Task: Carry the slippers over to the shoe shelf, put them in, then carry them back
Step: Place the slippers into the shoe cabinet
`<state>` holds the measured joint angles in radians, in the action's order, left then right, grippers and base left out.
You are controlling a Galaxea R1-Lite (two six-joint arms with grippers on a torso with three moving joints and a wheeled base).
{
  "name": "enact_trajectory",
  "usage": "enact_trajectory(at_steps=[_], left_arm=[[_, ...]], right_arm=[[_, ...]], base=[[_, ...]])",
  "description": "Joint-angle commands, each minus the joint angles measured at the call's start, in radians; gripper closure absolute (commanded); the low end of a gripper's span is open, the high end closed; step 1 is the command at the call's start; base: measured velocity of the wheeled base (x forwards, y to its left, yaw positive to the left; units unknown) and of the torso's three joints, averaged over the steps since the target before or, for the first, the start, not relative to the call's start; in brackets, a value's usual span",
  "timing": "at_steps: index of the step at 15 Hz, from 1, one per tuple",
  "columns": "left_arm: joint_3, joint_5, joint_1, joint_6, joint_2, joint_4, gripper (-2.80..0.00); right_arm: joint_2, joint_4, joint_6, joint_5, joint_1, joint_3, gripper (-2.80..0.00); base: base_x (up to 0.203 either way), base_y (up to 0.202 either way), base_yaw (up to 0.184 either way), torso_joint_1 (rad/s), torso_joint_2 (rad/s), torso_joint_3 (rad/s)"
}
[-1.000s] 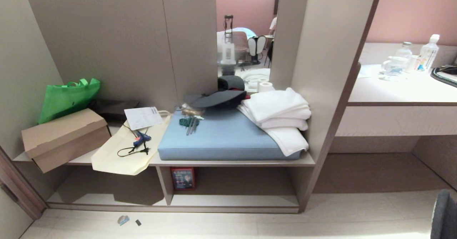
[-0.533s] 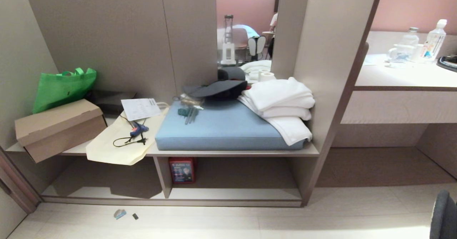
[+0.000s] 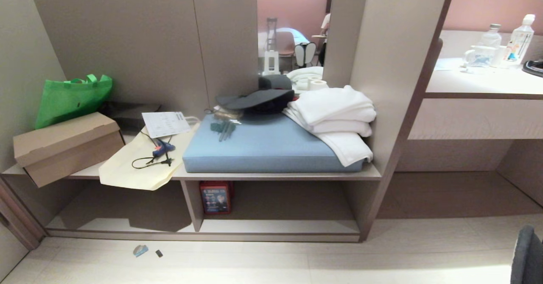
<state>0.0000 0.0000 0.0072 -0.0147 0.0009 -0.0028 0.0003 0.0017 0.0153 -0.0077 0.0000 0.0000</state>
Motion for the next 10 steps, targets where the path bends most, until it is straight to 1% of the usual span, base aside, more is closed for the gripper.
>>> enact_trajectory(at_steps=[1, 6, 10], left_arm=[[0.0, 0.0, 0.0, -0.001, 0.001, 0.0, 0.0], [0.0, 0.0, 0.0, -0.001, 0.001, 0.0, 0.0], [0.0, 0.0, 0.0, 0.0, 0.001, 0.0, 0.0]], right_arm=[[0.001, 0.0, 0.0, 0.0, 0.0, 0.0, 0.0], [0.001, 0.0, -0.022, 0.001, 0.0, 0.0, 0.0], [0.001, 0.0, -0.021, 0.002, 0.0, 0.0, 0.0]], base=[[0.0, 0.0, 0.0, 0.0, 0.0, 0.0], [0.0, 0.0, 0.0, 0.0, 0.0, 0.0], [0.0, 0.0, 0.0, 0.0, 0.0, 0.0]])
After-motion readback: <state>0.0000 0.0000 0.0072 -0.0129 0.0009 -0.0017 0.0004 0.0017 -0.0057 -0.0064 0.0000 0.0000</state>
